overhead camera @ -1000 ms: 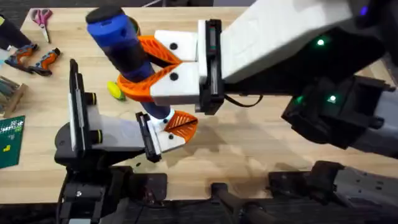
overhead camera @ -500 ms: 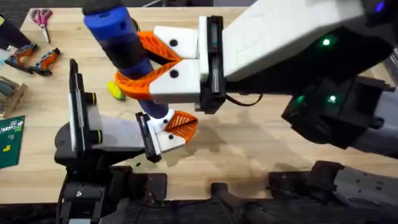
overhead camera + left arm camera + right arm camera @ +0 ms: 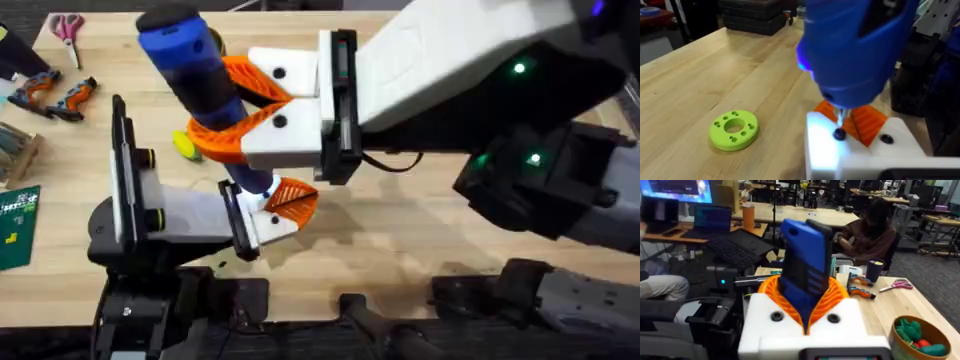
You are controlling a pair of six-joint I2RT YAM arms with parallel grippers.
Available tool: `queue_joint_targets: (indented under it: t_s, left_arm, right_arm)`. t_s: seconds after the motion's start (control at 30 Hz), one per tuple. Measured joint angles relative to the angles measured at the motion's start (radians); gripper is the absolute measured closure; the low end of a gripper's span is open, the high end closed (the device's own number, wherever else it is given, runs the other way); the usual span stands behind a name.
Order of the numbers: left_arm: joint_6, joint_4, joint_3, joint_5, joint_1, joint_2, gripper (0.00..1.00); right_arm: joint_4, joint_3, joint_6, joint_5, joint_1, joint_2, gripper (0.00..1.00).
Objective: Pick up the gripper from the table and insert it into the empty holder that is missing its gripper. Then pick up a screw, insert it into the mounting hole, and use the screwdriver to tighten it. Finally, clean up the table by picking up the vegetable and placing it into the bucket.
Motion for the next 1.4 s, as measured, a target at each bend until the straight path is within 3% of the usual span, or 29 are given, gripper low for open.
queue_joint_targets:
  t_s: [1.4]
  left_arm:
    - [0.0, 0.0, 0.0, 0.0, 0.0, 0.0, 0.995]
  right_arm:
    - [-0.014, 0.0, 0.014, 0.0, 0.001, 0.018, 0.975]
